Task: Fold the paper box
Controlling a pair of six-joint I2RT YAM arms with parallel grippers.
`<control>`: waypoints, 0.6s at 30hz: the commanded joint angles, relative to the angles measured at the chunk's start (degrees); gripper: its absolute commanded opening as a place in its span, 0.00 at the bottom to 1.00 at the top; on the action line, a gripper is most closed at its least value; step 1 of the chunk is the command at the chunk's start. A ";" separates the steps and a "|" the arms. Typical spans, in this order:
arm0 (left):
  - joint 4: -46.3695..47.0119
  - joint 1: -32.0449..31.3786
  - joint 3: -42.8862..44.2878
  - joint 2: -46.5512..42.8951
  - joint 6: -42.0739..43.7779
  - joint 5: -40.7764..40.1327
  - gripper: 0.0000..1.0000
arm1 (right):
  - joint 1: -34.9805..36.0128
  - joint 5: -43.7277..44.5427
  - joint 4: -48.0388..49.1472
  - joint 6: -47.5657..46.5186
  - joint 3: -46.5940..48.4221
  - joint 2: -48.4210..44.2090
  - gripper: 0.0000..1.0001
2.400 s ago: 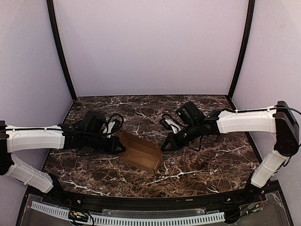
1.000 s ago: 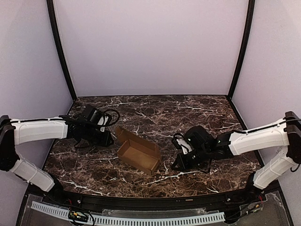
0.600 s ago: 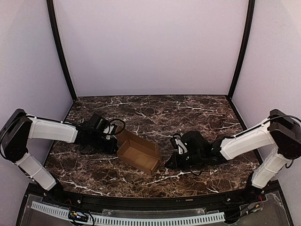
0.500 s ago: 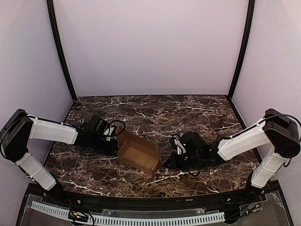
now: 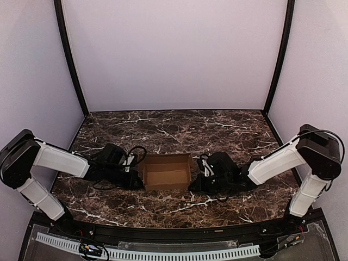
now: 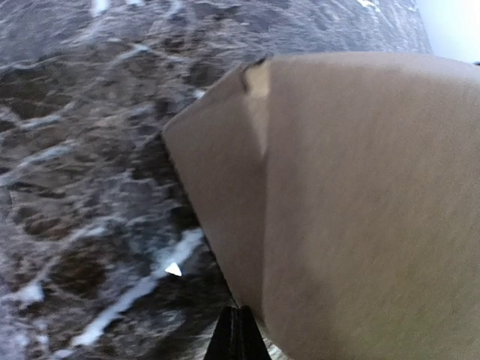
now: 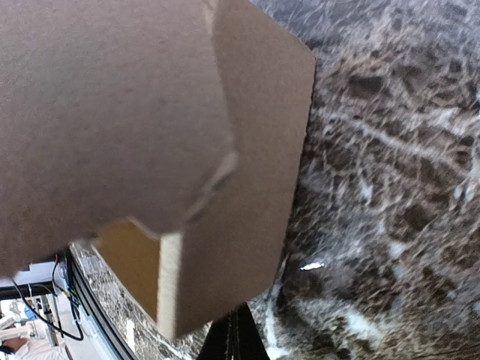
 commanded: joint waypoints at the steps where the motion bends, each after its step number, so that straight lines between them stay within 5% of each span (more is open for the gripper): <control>1: 5.99 -2.46 -1.87 -1.30 -3.12 1.27 0.01 | -1.94 0.46 1.94 -1.39 1.67 1.07 0.00; 5: 4.68 -3.16 -2.05 -2.00 -3.23 -1.01 0.01 | -3.47 1.23 -1.09 -3.46 0.70 -0.08 0.00; 18: -21.29 -3.00 1.80 -16.62 4.04 -18.96 0.02 | -9.84 5.45 -14.78 -19.58 0.39 -11.00 0.00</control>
